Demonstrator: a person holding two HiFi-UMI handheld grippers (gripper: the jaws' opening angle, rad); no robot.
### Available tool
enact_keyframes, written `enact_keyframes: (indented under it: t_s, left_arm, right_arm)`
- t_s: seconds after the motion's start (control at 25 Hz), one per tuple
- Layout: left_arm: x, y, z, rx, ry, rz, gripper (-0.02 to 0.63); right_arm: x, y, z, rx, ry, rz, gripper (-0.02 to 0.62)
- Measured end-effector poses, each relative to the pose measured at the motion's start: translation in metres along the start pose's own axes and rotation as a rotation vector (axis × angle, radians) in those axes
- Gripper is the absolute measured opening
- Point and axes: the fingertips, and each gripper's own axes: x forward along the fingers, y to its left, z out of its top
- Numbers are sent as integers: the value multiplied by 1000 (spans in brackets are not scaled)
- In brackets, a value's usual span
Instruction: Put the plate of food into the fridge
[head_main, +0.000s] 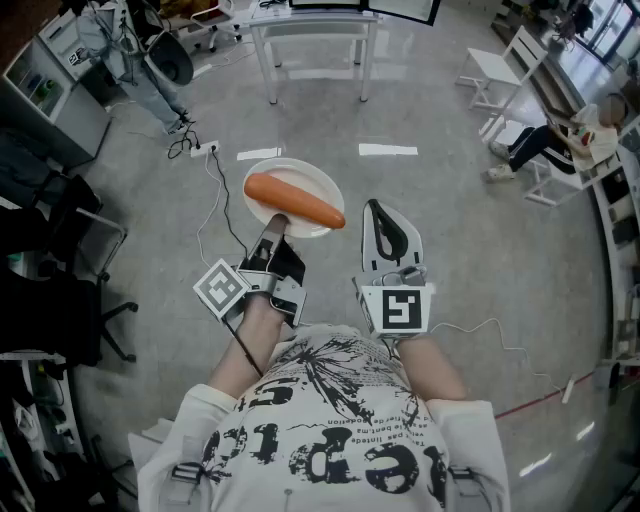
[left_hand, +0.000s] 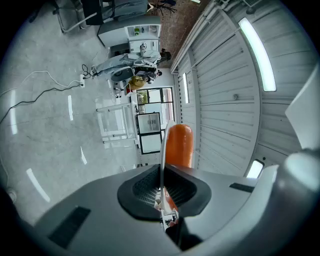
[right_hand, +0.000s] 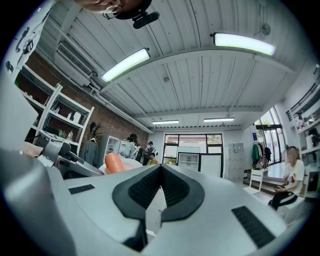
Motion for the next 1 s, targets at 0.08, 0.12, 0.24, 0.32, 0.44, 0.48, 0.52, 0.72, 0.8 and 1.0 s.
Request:
enact_keyframes:
  t_s: [0.08, 0.12, 0.24, 0.32, 0.44, 0.48, 0.52, 0.72, 0.8, 1.0]
  left_arm:
    - [1, 2, 1, -7, 2, 3, 20]
    - [2, 3, 1, -10, 4, 5, 20]
    - [3, 4, 0, -12, 16, 7, 20]
    - [3, 5, 0, -15, 23, 4, 21]
    - [1, 11, 4, -16, 33, 8, 20]
    - [1, 13, 6, -17, 35, 9, 20]
    - [1, 14, 7, -20, 38, 9, 21]
    - [2, 20, 5, -11, 65, 26, 21]
    - [-5, 22, 24, -8, 77, 23, 21]
    - [-28, 31, 80, -26, 87, 21, 21]
  right_arm:
    - [1, 1, -1, -1, -10, 6, 0]
    - [2, 2, -1, 0, -12, 9, 0]
    - [2, 3, -5, 3, -4, 2, 0]
    - [2, 4, -6, -3, -12, -3, 0]
    - [-1, 9, 1, -13, -72, -22, 0]
    - [-1, 10, 3, -10, -84, -31, 0]
    - [-1, 11, 3, -9, -87, -38, 0]
    - [1, 6, -6, 6, -56, -55, 0]
    - [9, 23, -8, 11, -44, -59, 0]
    - [32, 73, -18, 28, -2, -84, 0]
